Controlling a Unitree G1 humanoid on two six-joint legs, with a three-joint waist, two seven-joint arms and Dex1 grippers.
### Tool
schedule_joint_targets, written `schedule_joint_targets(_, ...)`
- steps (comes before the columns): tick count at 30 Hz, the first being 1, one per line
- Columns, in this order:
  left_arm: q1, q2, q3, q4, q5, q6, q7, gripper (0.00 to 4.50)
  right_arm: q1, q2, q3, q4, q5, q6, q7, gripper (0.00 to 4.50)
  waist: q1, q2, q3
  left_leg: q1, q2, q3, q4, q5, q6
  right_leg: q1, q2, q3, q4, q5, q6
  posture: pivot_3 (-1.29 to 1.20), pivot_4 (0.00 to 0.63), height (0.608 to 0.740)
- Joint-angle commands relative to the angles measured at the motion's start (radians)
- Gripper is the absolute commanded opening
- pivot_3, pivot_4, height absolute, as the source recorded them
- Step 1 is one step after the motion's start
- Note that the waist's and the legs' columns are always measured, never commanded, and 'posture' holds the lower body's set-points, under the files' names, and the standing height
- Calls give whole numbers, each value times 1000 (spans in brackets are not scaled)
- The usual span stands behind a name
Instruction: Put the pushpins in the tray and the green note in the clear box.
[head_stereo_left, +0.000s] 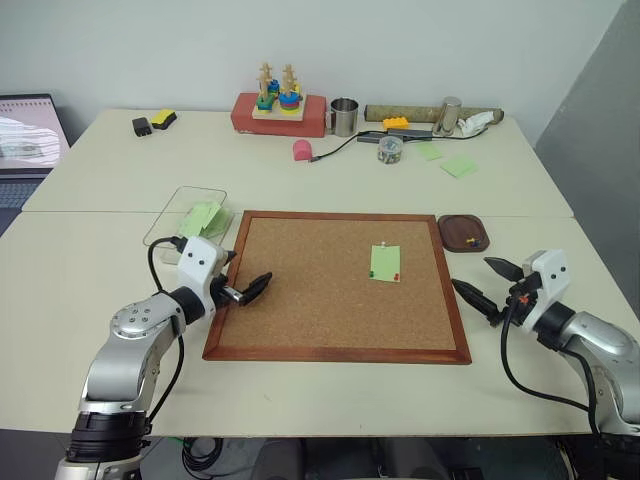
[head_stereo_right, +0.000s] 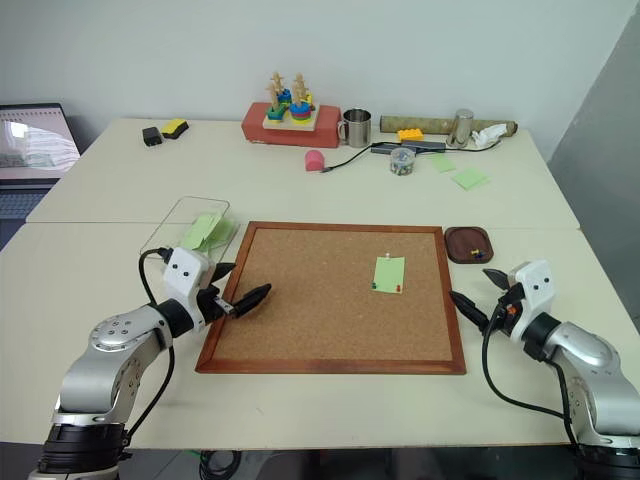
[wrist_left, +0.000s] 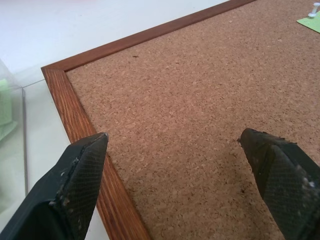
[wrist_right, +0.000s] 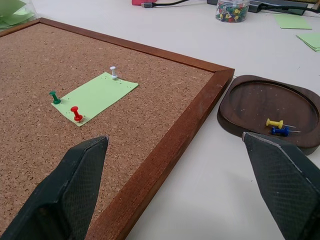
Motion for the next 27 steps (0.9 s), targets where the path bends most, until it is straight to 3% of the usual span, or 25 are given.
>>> schedule_joint_targets(1, 0, 23, 8, -37, -8, -11, -12, 4485, -21, -7, -3, -29, 10, -4, -2, 4500, 0, 0, 0, 0, 0, 0, 0, 0, 0, 0, 0, 0, 0, 0, 0, 0, 150, 740)
schedule_joint_targets(27, -20, 15, 17, -41, -73, -20, -52, 4485, -69, 1, 71, 55, -30, -109, 53, 4500, -1, 0, 0, 0, 0, 0, 0, 0, 0, 0, 0, 0, 0, 0, 0, 0, 150, 740)
